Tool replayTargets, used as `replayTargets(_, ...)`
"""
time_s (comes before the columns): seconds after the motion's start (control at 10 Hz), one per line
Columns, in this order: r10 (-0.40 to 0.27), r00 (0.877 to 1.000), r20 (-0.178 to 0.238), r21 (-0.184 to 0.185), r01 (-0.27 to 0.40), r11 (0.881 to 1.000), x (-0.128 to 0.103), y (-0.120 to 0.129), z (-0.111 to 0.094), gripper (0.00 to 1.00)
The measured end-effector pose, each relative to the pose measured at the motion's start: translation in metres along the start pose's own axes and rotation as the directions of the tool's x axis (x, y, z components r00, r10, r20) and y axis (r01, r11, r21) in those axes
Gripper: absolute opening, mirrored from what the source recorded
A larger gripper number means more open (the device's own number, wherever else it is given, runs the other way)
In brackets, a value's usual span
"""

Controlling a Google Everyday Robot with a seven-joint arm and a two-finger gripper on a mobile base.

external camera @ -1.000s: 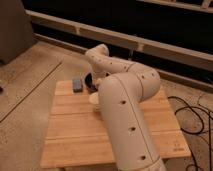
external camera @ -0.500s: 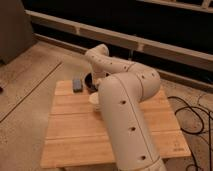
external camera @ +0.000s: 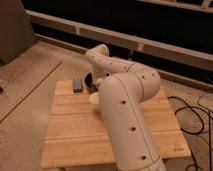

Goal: Place the bottle in the ceramic bowl

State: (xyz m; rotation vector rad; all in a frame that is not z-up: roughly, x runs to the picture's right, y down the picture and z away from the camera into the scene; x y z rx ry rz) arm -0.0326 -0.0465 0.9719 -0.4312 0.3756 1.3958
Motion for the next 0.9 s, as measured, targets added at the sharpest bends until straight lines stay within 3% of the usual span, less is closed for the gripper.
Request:
replayTargets(0.5,-0.004,1.000,0.010,0.007,0.003,1.000,-0.004,0.000,-0.003,0.80)
replayTargets(0.9,-0.057,0.994,0.093,0.007,0.057,0.998,-0.028,0.016,-0.030,0.80)
